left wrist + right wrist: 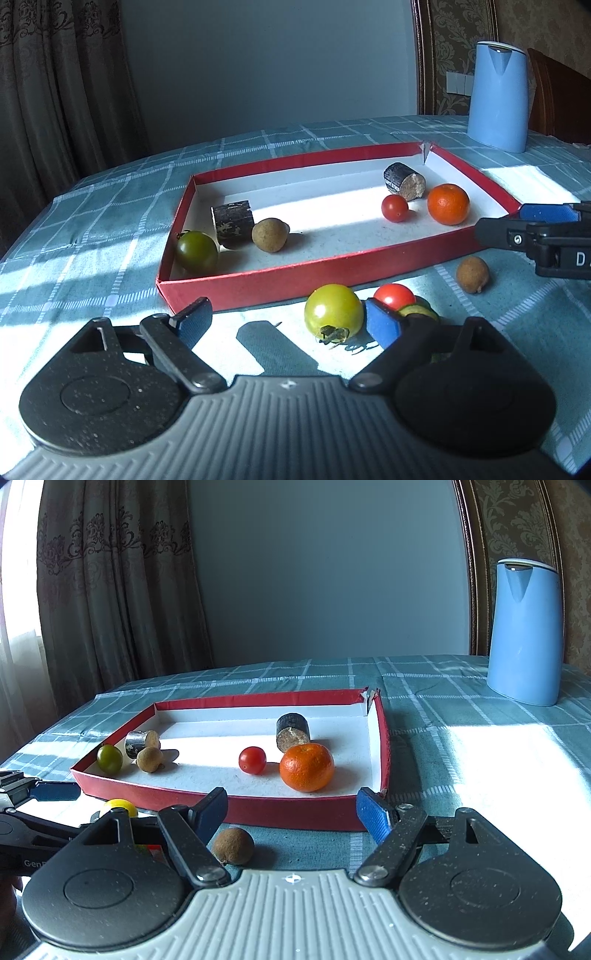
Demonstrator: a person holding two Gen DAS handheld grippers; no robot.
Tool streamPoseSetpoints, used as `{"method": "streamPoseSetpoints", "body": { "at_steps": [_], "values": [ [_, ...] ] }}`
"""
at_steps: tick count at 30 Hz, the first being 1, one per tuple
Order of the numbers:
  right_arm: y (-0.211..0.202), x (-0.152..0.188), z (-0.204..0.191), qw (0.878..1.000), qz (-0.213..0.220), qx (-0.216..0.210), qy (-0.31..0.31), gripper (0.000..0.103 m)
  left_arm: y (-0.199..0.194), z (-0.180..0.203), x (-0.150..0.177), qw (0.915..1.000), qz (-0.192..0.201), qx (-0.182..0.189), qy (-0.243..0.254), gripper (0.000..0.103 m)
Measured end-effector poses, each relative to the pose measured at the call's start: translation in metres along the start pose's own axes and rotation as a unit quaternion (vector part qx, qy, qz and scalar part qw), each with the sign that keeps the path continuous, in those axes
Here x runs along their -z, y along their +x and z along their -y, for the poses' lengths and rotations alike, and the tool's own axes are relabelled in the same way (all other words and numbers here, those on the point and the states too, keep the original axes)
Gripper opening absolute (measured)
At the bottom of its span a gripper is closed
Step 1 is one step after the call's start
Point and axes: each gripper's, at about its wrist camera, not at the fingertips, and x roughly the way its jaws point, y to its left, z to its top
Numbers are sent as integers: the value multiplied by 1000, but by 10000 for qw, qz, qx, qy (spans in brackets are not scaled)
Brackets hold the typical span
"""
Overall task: Organize fruits
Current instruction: 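Grasp the yellow tomato with the left tool while the right tool grasps the brown round fruit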
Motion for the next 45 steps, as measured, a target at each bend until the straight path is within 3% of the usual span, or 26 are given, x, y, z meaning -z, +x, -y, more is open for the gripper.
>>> {"method": "streamPoseSetpoints", "body": {
  "at_steps": [3, 5, 7, 15, 17, 20, 25, 31, 38, 45],
  "values": [
    [0, 0, -1, 10000, -18, -1, -22, 77, 0, 1, 0, 10000, -9, 60, 15, 78],
    [0, 0, 0, 10000, -29, -7, -15, 77, -2, -2, 1, 9994, -35, 348, -7, 56],
    [1, 0, 0, 10000, -47, -3, -15, 77, -3, 0, 3, 9988, -57, 478, 39, 47],
    [4, 1, 1, 9999, -153, -10, 14, 77, 5, -3, 0, 9976, -135, 670, -105, 42],
    [5, 1, 2, 9998, -206, -16, 32, 77, 2, -1, 1, 9974, -124, 705, -8, 30],
    [6, 1, 3, 9995, -299, -27, 12, 77, -3, 4, 5, 9987, -54, 488, 148, 30],
    [4, 3, -5, 9990, -332, -165, -244, 77, -6, -6, 6, 9998, 24, 166, -109, 30],
    [5, 6, -18, 9968, -442, -228, -626, 77, -2, -9, 5, 9998, -108, 124, -148, 30],
    [19, 8, -26, 9924, -865, -117, -866, 77, -2, -8, 6, 9998, -102, 107, -124, 30],
    [26, 5, -29, 9921, -928, -163, -830, 74, -2, -7, 6, 9999, -98, 92, -109, 31]
  ]
}}
